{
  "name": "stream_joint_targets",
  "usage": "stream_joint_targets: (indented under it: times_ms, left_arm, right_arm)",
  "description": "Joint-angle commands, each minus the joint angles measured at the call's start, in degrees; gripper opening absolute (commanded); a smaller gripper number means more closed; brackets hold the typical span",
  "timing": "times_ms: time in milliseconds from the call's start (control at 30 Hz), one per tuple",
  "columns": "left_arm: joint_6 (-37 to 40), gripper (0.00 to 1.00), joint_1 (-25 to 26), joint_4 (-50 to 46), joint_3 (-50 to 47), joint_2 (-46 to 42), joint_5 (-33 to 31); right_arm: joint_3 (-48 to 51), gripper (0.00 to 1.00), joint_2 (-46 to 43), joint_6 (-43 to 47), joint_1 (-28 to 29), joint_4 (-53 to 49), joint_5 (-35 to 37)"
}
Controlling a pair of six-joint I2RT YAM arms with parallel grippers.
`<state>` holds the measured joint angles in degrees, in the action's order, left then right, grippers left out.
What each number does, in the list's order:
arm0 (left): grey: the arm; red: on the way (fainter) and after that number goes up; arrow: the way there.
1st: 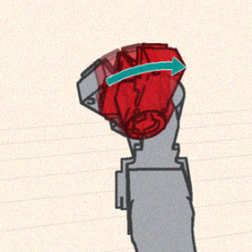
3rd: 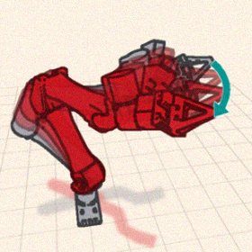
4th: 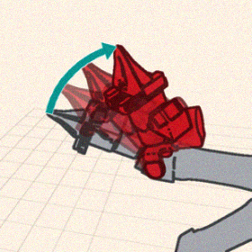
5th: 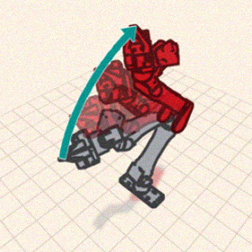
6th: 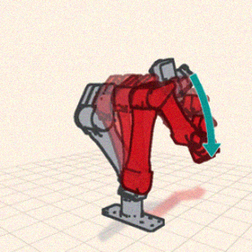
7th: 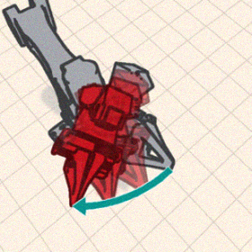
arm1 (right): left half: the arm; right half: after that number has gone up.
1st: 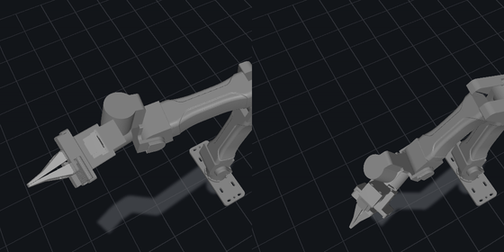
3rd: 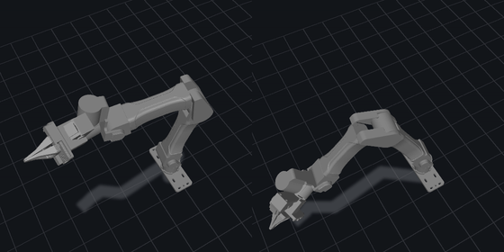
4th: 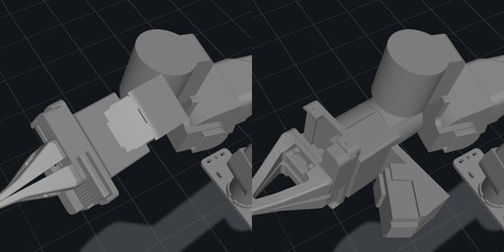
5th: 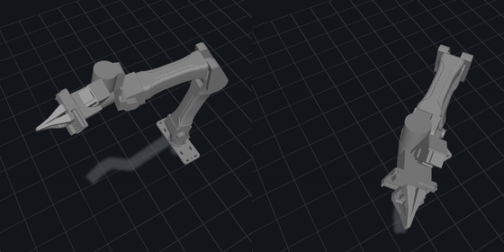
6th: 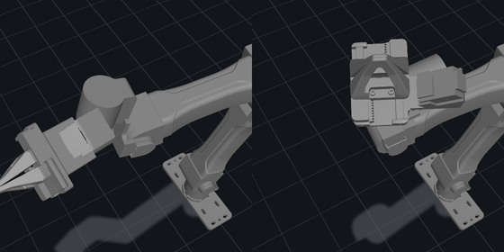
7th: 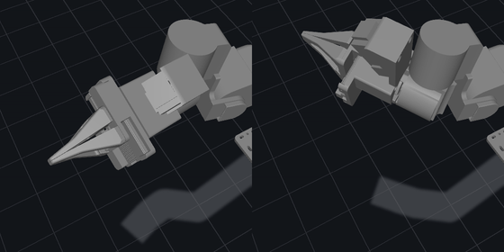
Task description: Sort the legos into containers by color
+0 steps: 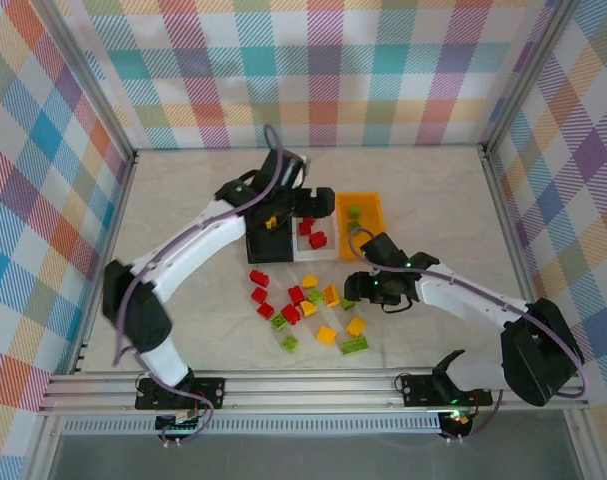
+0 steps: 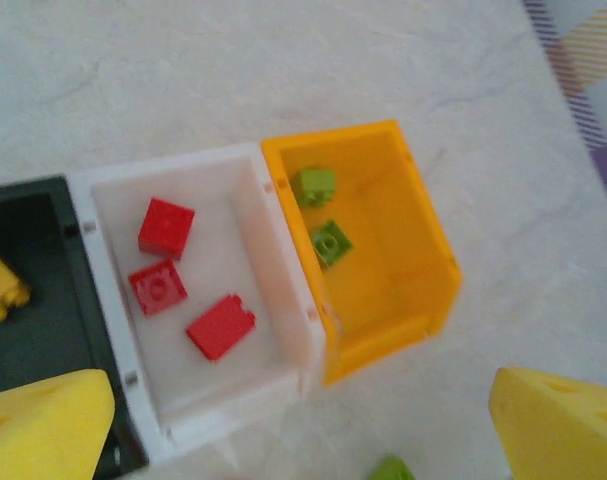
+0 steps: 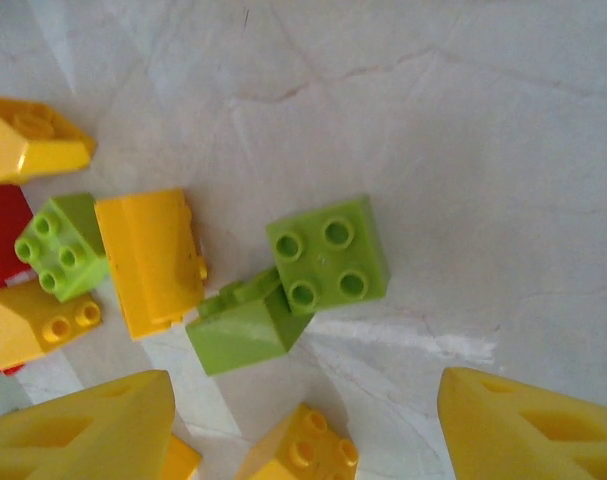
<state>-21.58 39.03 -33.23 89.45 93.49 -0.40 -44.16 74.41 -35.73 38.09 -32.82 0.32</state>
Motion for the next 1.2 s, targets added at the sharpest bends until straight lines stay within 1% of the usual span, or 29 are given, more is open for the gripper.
stream_joint_targets:
  times_ms: [0,133,267,300,333,500,667,967,1067,1167]
  left_arm:
    - [-2.39,0.98,1.23,0.98,-8.86,-6.86,1.45]
    - [-4.44,1.0,1.49,0.71,-19.73,-15.64,-1.19]
    - [-6.22,1.0,1.48,-0.19,-26.84,-21.52,-4.05]
    - [-6.5,1.0,1.49,-0.62,-28.02,-22.54,-4.8]
    - [-6.73,1.0,1.49,-0.94,-29.09,-23.39,-5.32]
    - [-7.15,1.0,1.45,-1.52,-31.99,-25.41,-7.37]
    - [-6.79,1.0,1.48,-2.28,-32.12,-25.45,-8.6]
    - [-6.85,1.0,1.4,-1.76,-33.52,-25.28,-9.37]
    - [-6.89,1.0,1.39,-1.92,-33.71,-25.0,-9.83]
    - [-6.89,1.0,1.4,-2.09,-33.87,-24.9,-10.38]
  right_arm:
    - [0.63,0.71,-0.35,0.44,2.79,-3.17,-1.2]
    - [1.95,0.72,-2.34,-1.07,8.17,-9.4,-0.38]
    - [3.5,0.75,-4.27,-4.3,13.72,-13.79,0.6]
    - [3.71,0.97,-4.21,-5.12,15.21,-14.45,1.03]
    - [3.67,0.99,-3.95,-5.77,16.66,-14.93,1.65]
    - [3.05,0.99,-1.3,-7.42,21.29,-12.95,3.53]
    - [1.29,0.98,3.43,-7.55,24.2,-11.24,4.59]
    - [-1.35,0.96,9.79,-6.26,25.63,-8.41,5.57]
    - [-1.8,0.93,12.21,-6.14,25.63,-8.49,5.92]
    - [-2.02,0.86,14.47,-6.11,25.64,-8.58,5.88]
